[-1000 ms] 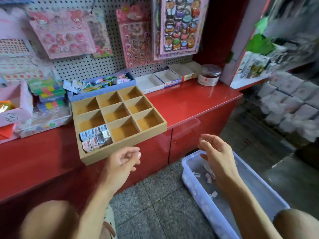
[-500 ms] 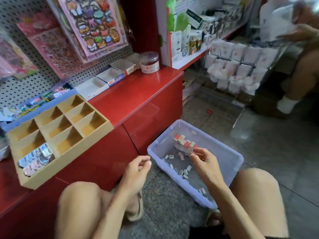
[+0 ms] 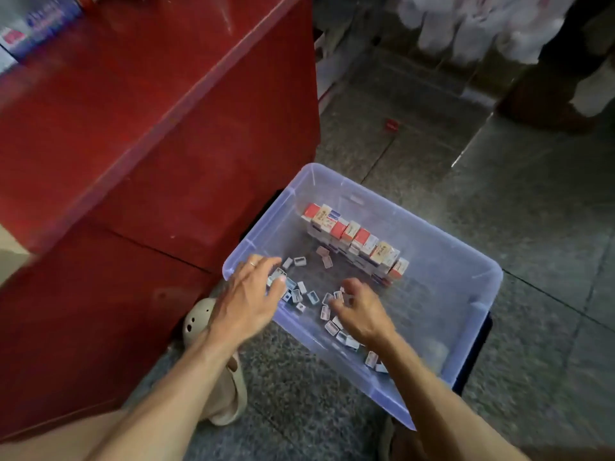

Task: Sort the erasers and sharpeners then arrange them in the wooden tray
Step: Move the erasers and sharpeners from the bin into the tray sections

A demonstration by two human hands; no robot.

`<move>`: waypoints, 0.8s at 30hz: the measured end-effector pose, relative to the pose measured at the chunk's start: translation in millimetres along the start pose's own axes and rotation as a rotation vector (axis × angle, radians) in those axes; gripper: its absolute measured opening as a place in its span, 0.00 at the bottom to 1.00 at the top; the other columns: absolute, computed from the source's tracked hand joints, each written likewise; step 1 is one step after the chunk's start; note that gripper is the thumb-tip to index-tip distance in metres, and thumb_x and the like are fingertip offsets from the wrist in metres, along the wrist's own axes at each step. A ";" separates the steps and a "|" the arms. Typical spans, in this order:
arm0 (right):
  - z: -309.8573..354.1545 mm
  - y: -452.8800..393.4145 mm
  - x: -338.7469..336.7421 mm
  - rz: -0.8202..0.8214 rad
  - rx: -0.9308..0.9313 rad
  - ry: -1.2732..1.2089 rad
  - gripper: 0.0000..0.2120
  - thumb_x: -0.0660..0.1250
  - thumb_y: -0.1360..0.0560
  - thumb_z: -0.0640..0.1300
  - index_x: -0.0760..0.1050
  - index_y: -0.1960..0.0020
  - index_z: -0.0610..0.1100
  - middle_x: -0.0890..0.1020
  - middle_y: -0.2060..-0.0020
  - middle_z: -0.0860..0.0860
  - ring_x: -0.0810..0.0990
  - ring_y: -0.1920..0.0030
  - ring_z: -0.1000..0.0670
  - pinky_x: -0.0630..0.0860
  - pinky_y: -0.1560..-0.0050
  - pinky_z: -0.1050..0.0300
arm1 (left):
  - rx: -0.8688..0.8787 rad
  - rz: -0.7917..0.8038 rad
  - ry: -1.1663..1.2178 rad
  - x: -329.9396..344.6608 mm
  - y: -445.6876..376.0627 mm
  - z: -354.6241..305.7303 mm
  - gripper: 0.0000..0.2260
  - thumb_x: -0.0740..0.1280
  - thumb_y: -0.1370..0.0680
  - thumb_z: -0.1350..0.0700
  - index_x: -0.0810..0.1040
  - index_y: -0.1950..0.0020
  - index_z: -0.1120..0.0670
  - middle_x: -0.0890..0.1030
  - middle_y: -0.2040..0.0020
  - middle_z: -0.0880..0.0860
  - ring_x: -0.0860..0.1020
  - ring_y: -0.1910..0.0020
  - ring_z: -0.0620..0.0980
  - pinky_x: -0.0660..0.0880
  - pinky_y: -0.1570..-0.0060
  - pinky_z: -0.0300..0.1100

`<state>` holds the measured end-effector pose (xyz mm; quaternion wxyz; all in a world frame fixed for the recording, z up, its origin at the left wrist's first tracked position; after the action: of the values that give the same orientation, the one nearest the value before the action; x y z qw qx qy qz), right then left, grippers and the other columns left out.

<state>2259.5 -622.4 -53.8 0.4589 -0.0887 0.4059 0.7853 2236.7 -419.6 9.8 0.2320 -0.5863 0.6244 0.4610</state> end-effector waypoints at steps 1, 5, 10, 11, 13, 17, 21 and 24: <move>-7.4 -17.9 9.9 0.038 -0.019 0.078 0.24 0.64 0.22 0.51 0.69 0.29 0.43 0.75 0.34 0.42 0.75 0.36 0.43 0.73 0.36 0.48 | 0.026 -0.009 -0.049 7.1 -10.3 7.0 0.25 0.54 0.23 0.42 0.74 0.33 0.54 0.75 0.37 0.52 0.73 0.37 0.53 0.69 0.39 0.47; -24.6 -86.4 43.0 0.145 -0.150 0.366 0.28 0.64 0.21 0.54 0.64 0.25 0.44 0.68 0.30 0.41 0.69 0.33 0.39 0.70 0.35 0.45 | 0.056 -0.077 -0.157 30.0 -37.1 30.9 0.24 0.53 0.23 0.42 0.76 0.35 0.52 0.78 0.40 0.52 0.75 0.40 0.55 0.73 0.43 0.51; -22.1 -159.3 72.3 0.172 -0.470 0.551 0.29 0.63 0.23 0.55 0.66 0.25 0.49 0.69 0.30 0.41 0.68 0.31 0.36 0.72 0.37 0.39 | 0.085 -0.204 -0.228 41.2 -42.6 36.4 0.20 0.57 0.22 0.47 0.77 0.36 0.53 0.80 0.43 0.52 0.76 0.45 0.55 0.75 0.49 0.51; -17.7 -168.3 79.2 0.172 -0.556 0.594 0.28 0.62 0.24 0.56 0.68 0.26 0.49 0.72 0.33 0.41 0.70 0.34 0.37 0.73 0.40 0.39 | 0.089 -0.210 -0.235 41.6 -42.5 36.4 0.20 0.57 0.22 0.47 0.77 0.35 0.53 0.80 0.43 0.52 0.76 0.45 0.55 0.74 0.50 0.51; -10.0 -178.1 95.3 0.199 -0.702 0.695 0.28 0.62 0.25 0.56 0.69 0.26 0.52 0.74 0.36 0.41 0.73 0.38 0.37 0.74 0.45 0.42 | 0.098 -0.219 -0.243 41.4 -43.0 35.9 0.20 0.57 0.22 0.48 0.77 0.35 0.54 0.80 0.44 0.52 0.76 0.46 0.55 0.71 0.49 0.50; -18.8 -172.3 122.5 0.230 -0.930 0.764 0.22 0.60 0.25 0.55 0.75 0.34 0.53 0.76 0.38 0.40 0.74 0.40 0.34 0.72 0.42 0.37 | 0.089 -0.210 -0.250 43.5 -43.9 35.9 0.21 0.56 0.22 0.48 0.75 0.32 0.53 0.80 0.44 0.52 0.77 0.46 0.55 0.72 0.49 0.50; -44.2 -162.5 113.4 0.183 -1.031 0.794 0.18 0.60 0.23 0.54 0.76 0.35 0.52 0.76 0.38 0.40 0.74 0.42 0.35 0.71 0.41 0.37 | 0.083 -0.193 -0.244 43.9 -45.3 37.0 0.23 0.56 0.22 0.47 0.73 0.29 0.53 0.81 0.44 0.51 0.79 0.47 0.56 0.74 0.50 0.52; -58.8 -158.4 96.9 0.202 -1.058 0.800 0.24 0.59 0.26 0.56 0.74 0.33 0.51 0.76 0.38 0.40 0.74 0.39 0.33 0.72 0.41 0.34 | 0.083 -0.214 -0.245 43.8 -45.0 35.1 0.24 0.56 0.22 0.47 0.73 0.30 0.54 0.81 0.45 0.51 0.79 0.49 0.56 0.74 0.53 0.51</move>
<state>2316.8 -562.4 -230.0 0.0922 -0.5475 0.1115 0.8242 2261.5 -407.5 -56.7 0.3781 -0.5789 0.5440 0.4754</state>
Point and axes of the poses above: each hand's wrist, its own y-axis away from the middle knuckle, its own x-axis out of the palm, z = x × y, the point moved 3 cm from there along -y, towards the middle knuckle
